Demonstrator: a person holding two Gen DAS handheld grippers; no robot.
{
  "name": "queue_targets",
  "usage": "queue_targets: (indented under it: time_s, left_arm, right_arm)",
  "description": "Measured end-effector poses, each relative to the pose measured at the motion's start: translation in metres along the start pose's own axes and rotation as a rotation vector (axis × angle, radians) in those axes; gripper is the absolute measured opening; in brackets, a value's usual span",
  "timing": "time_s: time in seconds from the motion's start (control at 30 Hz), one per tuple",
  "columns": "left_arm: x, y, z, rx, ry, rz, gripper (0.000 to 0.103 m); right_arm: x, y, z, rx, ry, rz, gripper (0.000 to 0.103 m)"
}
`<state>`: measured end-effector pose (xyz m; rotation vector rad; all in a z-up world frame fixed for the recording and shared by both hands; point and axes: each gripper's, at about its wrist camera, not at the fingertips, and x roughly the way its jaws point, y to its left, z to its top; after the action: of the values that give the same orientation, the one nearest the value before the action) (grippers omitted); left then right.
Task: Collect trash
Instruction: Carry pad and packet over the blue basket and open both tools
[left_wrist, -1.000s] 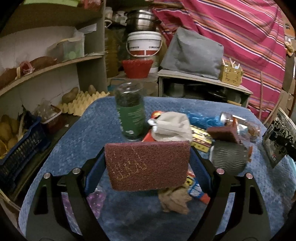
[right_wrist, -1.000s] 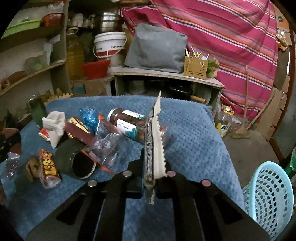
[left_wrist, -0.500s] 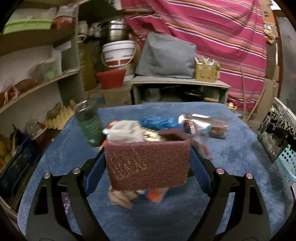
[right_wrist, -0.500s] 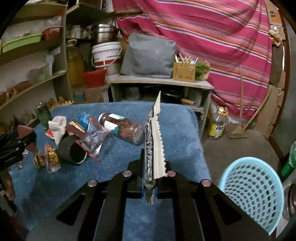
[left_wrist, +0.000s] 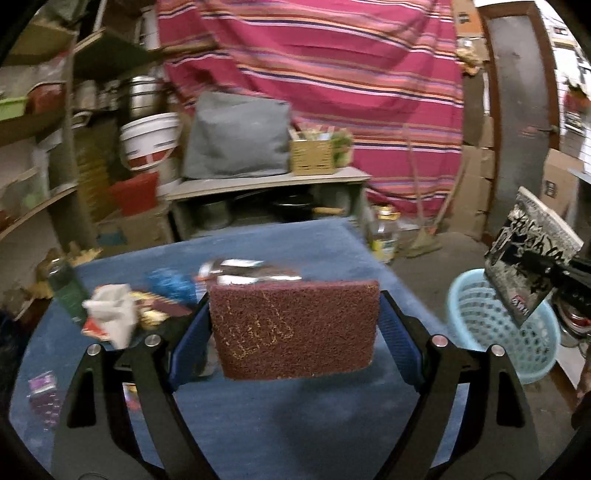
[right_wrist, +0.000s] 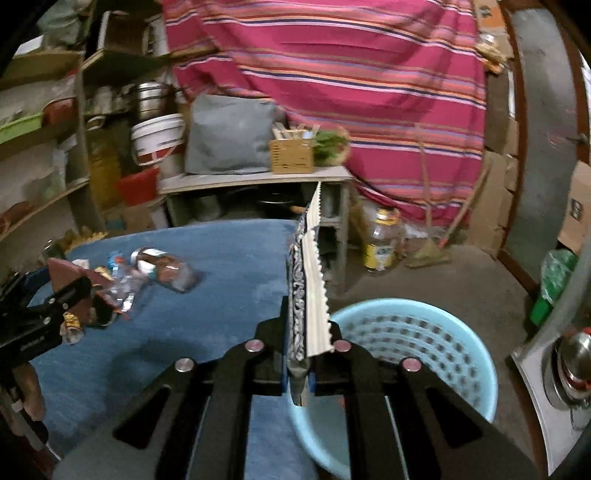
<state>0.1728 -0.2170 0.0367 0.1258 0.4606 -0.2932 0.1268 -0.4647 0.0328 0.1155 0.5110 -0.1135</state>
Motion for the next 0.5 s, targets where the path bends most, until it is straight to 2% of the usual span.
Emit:
queue_targets:
  time_s: [0.3, 0.5]
  left_arm:
    - [0.021, -0.097, -0.004, 0.043, 0.020, -0.119, 0.083]
    - [0.040, -0.144, -0.010, 0.068, 0.047, -0.166, 0.083]
  right_arm:
    - [-0.002, -0.094, -0.018, 0.098, 0.045, -0.100, 0.007]
    - [0.004, -0.120, -0.032, 0.120, 0.075, -0.126, 0.007]
